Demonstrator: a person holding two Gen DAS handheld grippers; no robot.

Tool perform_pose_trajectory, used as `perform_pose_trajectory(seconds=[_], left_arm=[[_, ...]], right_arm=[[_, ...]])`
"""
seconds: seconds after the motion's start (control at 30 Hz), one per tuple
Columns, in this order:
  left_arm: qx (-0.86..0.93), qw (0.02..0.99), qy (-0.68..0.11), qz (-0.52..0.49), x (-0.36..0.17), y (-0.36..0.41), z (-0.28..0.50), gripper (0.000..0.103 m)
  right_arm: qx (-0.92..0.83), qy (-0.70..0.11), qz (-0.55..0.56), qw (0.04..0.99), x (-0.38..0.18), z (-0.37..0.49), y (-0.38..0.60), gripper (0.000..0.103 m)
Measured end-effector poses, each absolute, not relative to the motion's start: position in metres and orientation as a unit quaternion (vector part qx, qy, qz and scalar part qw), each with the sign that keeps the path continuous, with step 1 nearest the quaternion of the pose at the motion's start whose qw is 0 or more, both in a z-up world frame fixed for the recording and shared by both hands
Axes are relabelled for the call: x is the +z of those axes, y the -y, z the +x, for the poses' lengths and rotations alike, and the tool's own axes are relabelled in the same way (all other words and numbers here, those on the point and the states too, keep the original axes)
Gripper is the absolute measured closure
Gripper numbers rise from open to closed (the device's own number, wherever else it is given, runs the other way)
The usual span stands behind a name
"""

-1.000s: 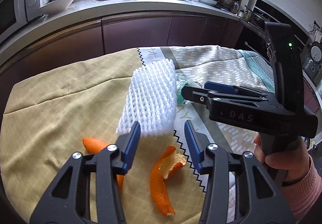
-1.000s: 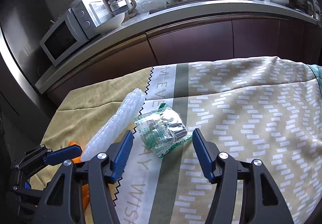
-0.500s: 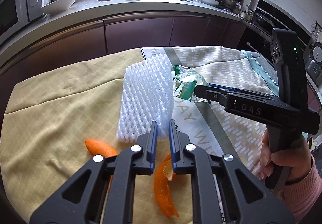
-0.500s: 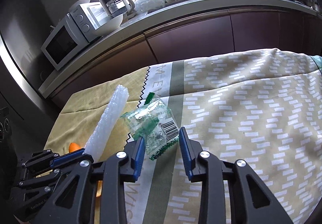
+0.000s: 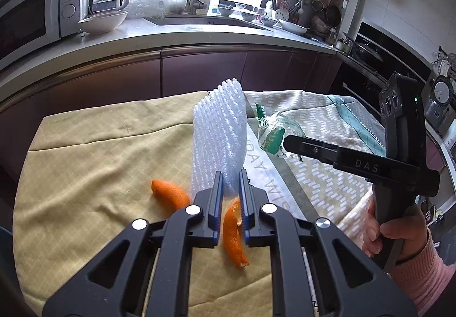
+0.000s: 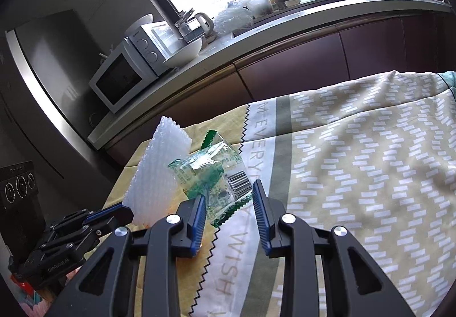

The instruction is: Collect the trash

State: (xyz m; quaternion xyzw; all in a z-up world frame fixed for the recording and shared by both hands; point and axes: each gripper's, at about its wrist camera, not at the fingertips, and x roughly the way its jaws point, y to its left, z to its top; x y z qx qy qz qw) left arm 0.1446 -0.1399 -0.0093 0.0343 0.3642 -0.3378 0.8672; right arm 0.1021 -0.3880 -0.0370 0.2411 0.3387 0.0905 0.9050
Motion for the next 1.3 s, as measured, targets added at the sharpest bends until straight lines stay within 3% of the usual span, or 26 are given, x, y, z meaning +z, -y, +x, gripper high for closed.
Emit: perform_pose_trajectory(seconds=[1.3], left_arm=[[-0.252, 0.9, -0.353, -0.037, -0.001, -0.021, 0.079, 0.092]], right_arm=[[0.232, -0.339, 0.22, 0.885, -0.019, 0.066, 0.246, 0.073]])
